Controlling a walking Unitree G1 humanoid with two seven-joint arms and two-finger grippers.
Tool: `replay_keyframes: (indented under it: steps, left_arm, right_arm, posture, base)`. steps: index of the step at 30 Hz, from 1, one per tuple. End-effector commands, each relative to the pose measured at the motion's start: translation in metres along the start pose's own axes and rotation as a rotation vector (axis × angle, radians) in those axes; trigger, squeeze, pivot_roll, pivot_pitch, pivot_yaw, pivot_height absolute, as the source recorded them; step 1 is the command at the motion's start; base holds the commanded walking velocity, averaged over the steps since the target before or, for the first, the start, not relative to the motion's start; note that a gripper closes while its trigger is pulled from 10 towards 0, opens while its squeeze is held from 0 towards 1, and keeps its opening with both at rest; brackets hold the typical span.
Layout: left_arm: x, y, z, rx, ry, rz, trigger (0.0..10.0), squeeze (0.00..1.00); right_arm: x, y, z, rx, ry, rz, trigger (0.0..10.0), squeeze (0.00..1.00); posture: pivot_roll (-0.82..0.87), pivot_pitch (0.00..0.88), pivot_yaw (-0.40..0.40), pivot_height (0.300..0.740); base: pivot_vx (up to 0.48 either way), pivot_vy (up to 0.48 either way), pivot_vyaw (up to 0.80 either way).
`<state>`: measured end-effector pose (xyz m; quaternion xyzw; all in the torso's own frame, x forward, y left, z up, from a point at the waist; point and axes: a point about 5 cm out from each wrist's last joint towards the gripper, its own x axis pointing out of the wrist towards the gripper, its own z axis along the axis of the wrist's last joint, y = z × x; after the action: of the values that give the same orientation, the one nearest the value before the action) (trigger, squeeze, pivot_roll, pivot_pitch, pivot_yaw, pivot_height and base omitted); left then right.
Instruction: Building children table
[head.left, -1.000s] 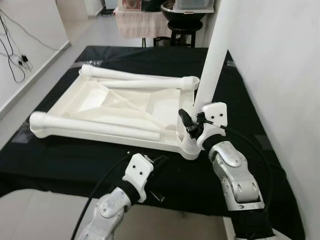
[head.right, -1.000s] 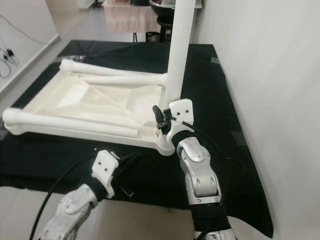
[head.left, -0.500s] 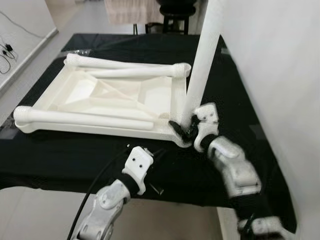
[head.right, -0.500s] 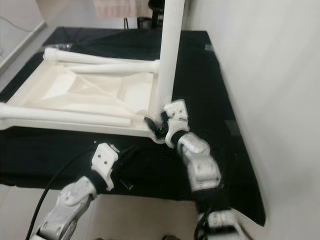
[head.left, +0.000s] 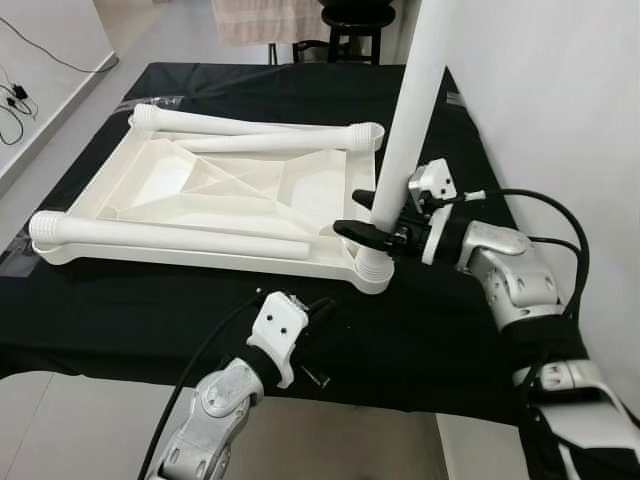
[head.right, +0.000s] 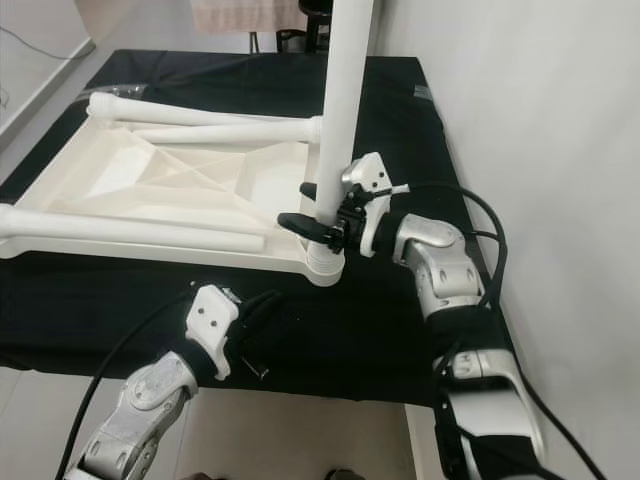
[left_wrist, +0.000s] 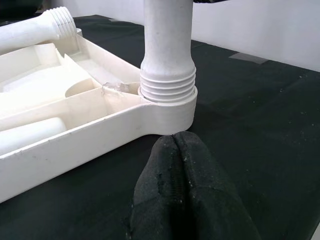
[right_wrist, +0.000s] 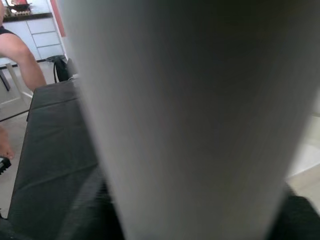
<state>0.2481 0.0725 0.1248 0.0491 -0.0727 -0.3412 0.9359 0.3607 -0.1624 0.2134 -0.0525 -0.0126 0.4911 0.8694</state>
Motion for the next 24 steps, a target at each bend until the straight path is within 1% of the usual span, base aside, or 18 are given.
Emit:
replay_keyframes:
  steps: [1,3,5,6,10,11,12,13,14,15,16,17,18,19,20,22,24]
  left_arm:
    - [-0.002,-0.002,-0.005,-0.008,0.02,-0.001,10.0,0.0]
    - [-0.002,-0.002,-0.005,-0.012,0.021,-0.003,10.0,0.0]
    - [-0.002,-0.003,-0.005,-0.014,0.021,-0.004,10.0,0.0]
    - [-0.002,-0.003,-0.005,-0.014,0.021,-0.004,10.0,0.0]
    - [-0.003,-0.003,-0.005,-0.015,0.021,-0.005,10.0,0.0]
    - [-0.004,-0.003,-0.005,-0.015,0.021,-0.004,10.0,0.0]
    - [-0.004,-0.003,-0.005,-0.015,0.021,-0.004,10.0,0.0]
    - [-0.005,-0.002,-0.004,-0.015,0.02,-0.003,10.0,0.0]
    - [-0.006,-0.002,-0.004,-0.014,0.02,-0.003,10.0,0.0]
    - [-0.006,-0.002,-0.004,-0.014,0.02,-0.003,10.0,0.0]
    - [-0.007,-0.001,-0.003,-0.014,0.02,-0.002,10.0,0.0]
    - [-0.008,0.0,-0.003,-0.013,0.021,-0.001,10.0,0.0]
    - [-0.008,0.0,-0.003,-0.012,0.023,-0.001,10.0,0.0]
    - [-0.008,0.001,-0.003,-0.011,0.024,-0.004,10.0,0.0]
    - [-0.007,0.001,-0.004,-0.011,0.026,-0.007,10.0,0.0]
    - [-0.007,0.001,-0.004,-0.011,0.026,-0.007,10.0,0.0]
    - [-0.006,0.0,-0.004,-0.015,0.027,-0.018,10.0,0.0]
  right_arm:
    - [0.001,0.003,-0.003,0.011,-0.002,0.033,0.0,0.0]
    - [-0.002,-0.004,-0.005,0.023,-0.001,0.019,0.0,0.0]
    - [-0.003,-0.005,-0.007,0.03,-0.004,0.008,0.0,0.0]
    - [-0.003,-0.005,-0.007,0.03,-0.004,0.008,0.0,0.0]
    - [-0.006,-0.003,-0.019,0.05,-0.013,-0.014,0.0,0.0]
    - [-0.005,0.003,-0.037,0.057,0.026,-0.131,0.0,0.0]
    - [-0.005,0.003,-0.037,0.057,0.026,-0.131,0.0,0.0]
    - [-0.003,0.01,-0.056,0.075,0.105,-0.311,0.0,0.0]
    - [-0.004,0.014,-0.075,0.067,0.204,-0.561,0.0,0.0]
    - [-0.004,0.014,-0.075,0.067,0.204,-0.561,0.0,0.0]
    - [-0.01,0.027,-0.091,0.103,0.287,-0.745,0.0,0.0]
    - [-0.008,0.045,-0.099,0.164,0.29,-0.789,0.0,0.0]
    - [-0.006,0.057,-0.102,0.189,0.293,-0.802,0.0,0.0]
    - [0.0,0.065,-0.1,0.193,0.271,-0.754,0.0,0.0]
    - [0.007,0.067,-0.097,0.167,0.273,-0.682,0.0,0.0]
    - [0.007,0.067,-0.097,0.167,0.273,-0.682,0.0,0.0]
    - [0.009,0.056,-0.096,0.144,0.288,-0.698,0.0,0.0]
  posture:
    - [0.07,0.119,-0.028,0.74]
    - [0.07,0.117,-0.029,0.74]
    - [0.07,0.117,-0.029,0.74]
    - [0.07,0.117,-0.029,0.74]
    - [0.07,0.12,-0.028,0.74]
    - [0.06,0.128,-0.032,0.74]
    - [0.06,0.128,-0.032,0.74]
    - [0.06,0.132,-0.032,0.74]
    - [0.06,0.139,-0.025,0.74]
    - [0.06,0.139,-0.025,0.74]
    - [0.06,0.145,-0.02,0.74]
    - [0.06,0.147,-0.007,0.74]
    - [0.05,0.146,-0.001,0.74]
    - [0.05,0.146,-0.001,0.74]
    - [0.04,0.138,0.004,0.74]
    - [0.04,0.138,0.004,0.74]
    - [0.06,0.132,-0.013,0.74]
  base:
    - [0.0,0.0,0.0]
    - [0.0,0.0,0.0]
    - [0.0,0.0,0.0]
    - [0.0,0.0,0.0]
    - [0.0,0.0,0.0]
    - [0.0,0.0,0.0]
    - [0.0,0.0,0.0]
    - [0.0,0.0,0.0]
    - [0.0,0.0,0.0]
    - [0.0,0.0,0.0]
    - [0.0,0.0,0.0]
    - [0.0,0.0,0.0]
    - [0.0,0.0,0.0]
    - [0.0,0.0,0.0]
    - [0.0,0.0,0.0]
    - [0.0,0.0,0.0]
    - [0.0,0.0,0.0]
